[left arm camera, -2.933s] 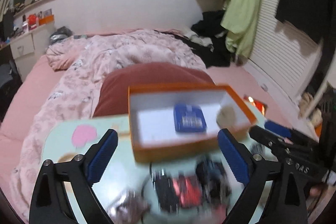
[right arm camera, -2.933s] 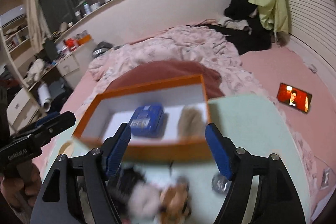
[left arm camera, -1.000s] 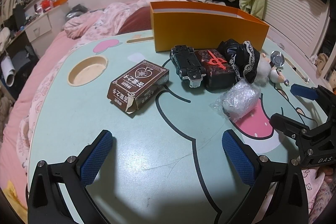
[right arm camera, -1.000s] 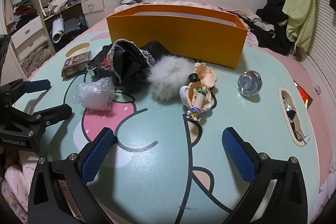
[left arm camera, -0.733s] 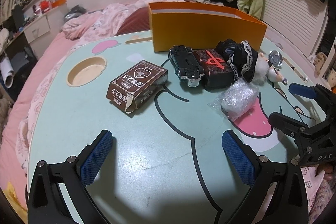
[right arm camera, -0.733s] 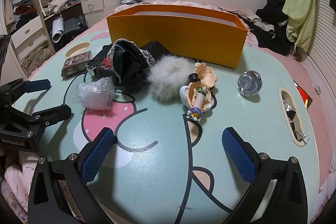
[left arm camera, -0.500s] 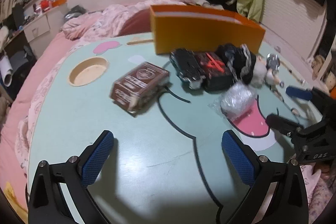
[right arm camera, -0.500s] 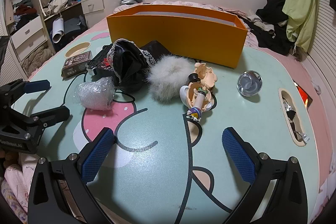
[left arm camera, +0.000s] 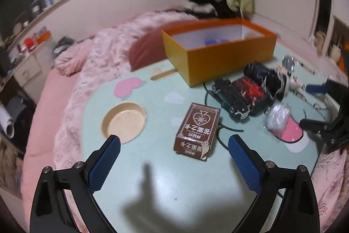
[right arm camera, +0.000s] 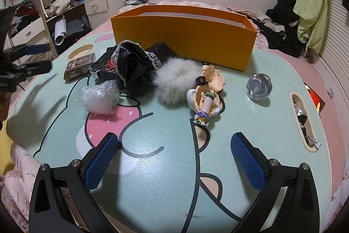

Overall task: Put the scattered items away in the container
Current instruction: 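Move the left gripper to the brown printed carton and grasp it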

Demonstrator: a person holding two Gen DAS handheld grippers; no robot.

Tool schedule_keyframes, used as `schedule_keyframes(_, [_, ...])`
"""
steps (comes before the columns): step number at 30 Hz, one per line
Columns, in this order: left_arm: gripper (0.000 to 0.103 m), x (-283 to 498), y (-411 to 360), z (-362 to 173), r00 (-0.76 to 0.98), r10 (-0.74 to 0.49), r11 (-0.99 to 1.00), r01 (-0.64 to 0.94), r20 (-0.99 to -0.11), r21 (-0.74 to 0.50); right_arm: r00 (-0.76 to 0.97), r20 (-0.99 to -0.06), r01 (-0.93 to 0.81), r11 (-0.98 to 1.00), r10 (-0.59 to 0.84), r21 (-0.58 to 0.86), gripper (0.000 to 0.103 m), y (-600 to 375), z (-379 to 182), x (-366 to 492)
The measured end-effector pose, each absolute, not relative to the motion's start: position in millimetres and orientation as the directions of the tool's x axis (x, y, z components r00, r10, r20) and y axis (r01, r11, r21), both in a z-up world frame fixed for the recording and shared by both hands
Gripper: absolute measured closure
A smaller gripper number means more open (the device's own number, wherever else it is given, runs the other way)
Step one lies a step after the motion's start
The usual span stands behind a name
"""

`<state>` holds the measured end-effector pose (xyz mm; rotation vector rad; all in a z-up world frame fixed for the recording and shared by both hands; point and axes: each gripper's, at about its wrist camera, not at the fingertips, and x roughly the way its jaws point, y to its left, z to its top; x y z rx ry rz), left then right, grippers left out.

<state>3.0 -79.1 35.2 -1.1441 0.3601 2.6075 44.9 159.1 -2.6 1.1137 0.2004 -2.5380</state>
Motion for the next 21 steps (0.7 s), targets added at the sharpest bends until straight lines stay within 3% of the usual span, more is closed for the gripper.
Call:
schedule_keyframes(3, [0.010,-15,-65,25,-0.601,0.177,-0.918,-0.387,-0.780,0.089,-0.624,-0.734,0.380,-0.925,-0.268,0.015,0.000,159,-3,45])
schedule_keyframes(5, [0.030,-29,-57,17,-0.569,0.157,-0.917,-0.388,-0.807,0.095,-0.624,-0.734,0.380,-0.925,-0.268,0.015,0.000,159,-3,45])
schedule_keyframes(7, [0.062,-37,-54,14,-0.549,0.178,-0.921,-0.385,-0.817,0.058,-0.624,-0.734,0.380,-0.925,-0.268,0.015,0.000,159,-3,45])
schedule_keyframes(14, [0.064,7,-53,30,-0.590,0.235,-0.942,-0.333,-0.772,-0.032,-0.625,-0.733,0.380,-0.925,-0.270,0.017,0.000,160,-2,45])
schedule_keyframes(21, [0.064,51,-39,21,-0.612,0.207,-0.970,-0.231,-0.763,-0.078,-0.626,-0.729,0.377,-0.926,-0.277,0.027,0.000,162,-1,46])
